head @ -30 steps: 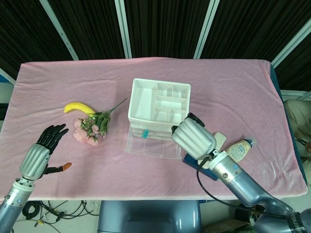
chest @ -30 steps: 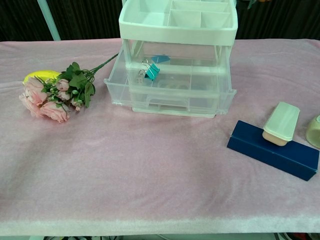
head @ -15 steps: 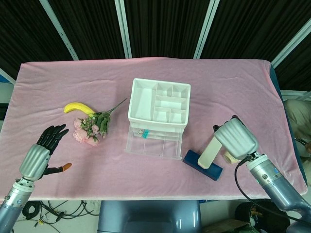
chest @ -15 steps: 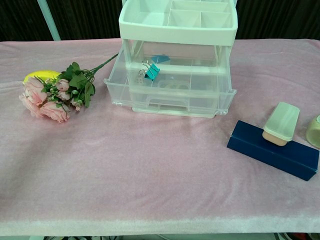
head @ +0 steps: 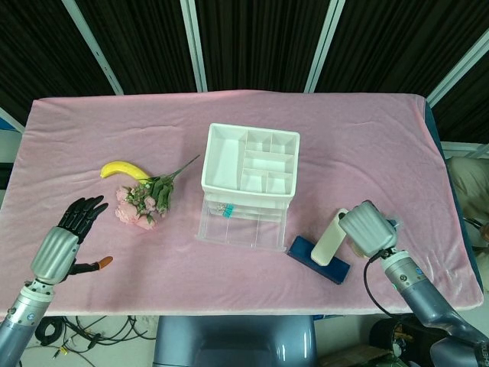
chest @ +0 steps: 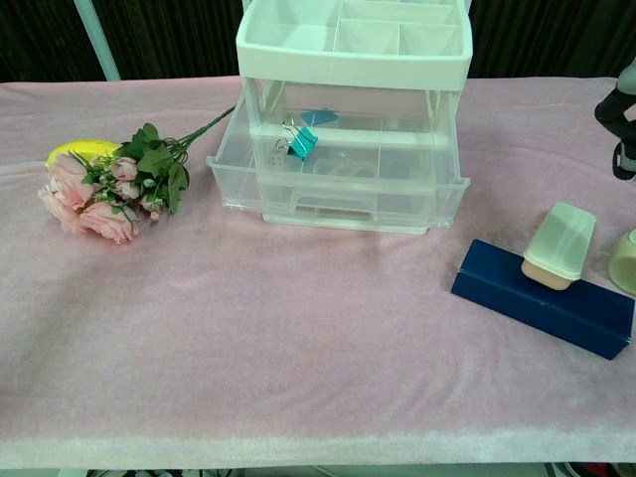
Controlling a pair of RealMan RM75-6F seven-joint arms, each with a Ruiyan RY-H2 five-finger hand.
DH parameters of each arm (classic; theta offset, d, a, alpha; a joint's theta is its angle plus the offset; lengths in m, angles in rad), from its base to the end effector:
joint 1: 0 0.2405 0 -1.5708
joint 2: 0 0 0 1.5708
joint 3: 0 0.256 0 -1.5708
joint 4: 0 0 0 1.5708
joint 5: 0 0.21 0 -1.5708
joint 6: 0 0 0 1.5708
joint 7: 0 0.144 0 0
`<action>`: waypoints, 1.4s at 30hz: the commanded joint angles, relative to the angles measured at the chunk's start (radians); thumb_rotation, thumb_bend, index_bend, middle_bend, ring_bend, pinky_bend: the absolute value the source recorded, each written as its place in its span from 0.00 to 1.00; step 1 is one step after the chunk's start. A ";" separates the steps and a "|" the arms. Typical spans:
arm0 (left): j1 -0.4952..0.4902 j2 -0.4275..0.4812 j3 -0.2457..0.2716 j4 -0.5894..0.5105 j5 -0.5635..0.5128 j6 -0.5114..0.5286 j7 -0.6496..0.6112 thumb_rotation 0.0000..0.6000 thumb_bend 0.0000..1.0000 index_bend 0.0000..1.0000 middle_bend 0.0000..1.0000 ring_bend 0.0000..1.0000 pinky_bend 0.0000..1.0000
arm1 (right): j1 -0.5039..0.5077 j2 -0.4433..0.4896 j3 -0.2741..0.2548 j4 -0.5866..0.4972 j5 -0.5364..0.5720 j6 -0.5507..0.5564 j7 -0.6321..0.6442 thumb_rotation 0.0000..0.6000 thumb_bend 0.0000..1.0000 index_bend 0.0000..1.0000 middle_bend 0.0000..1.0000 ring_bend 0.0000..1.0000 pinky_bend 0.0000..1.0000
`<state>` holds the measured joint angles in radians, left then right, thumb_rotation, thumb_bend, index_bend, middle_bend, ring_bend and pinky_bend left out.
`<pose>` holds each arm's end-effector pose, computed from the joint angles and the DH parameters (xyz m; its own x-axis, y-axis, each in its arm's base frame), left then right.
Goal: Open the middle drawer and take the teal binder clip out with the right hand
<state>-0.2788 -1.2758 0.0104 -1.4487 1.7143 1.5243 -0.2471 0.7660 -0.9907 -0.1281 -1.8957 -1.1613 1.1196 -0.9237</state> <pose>-0.2637 0.2212 0.1071 0.1946 0.0378 0.9802 0.9058 -0.3904 -0.1648 -0.1876 -0.2954 0.1191 0.9531 0.0211 0.3020 -0.2620 -0.4424 0.8577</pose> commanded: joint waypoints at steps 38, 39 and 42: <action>0.016 0.005 -0.003 -0.020 -0.015 0.006 0.064 1.00 0.00 0.00 0.00 0.00 0.00 | -0.323 -0.040 0.026 0.105 -0.324 0.356 0.286 1.00 0.14 0.07 0.55 0.55 0.48; 0.019 0.009 -0.003 -0.026 -0.020 0.005 0.077 1.00 0.00 0.00 0.00 0.00 0.00 | -0.346 -0.039 0.019 0.105 -0.336 0.378 0.317 1.00 0.13 0.02 0.44 0.44 0.40; 0.032 0.034 -0.001 -0.065 -0.066 -0.028 0.155 1.00 0.00 0.00 0.00 0.00 0.00 | -0.401 -0.034 -0.005 0.101 -0.356 0.416 0.399 1.00 0.11 0.00 0.19 0.18 0.23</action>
<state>-0.2585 -1.2619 0.0083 -1.4839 1.6828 1.5204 -0.1485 0.4281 -1.0324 -0.1059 -1.7964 -1.4775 1.4898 -0.6014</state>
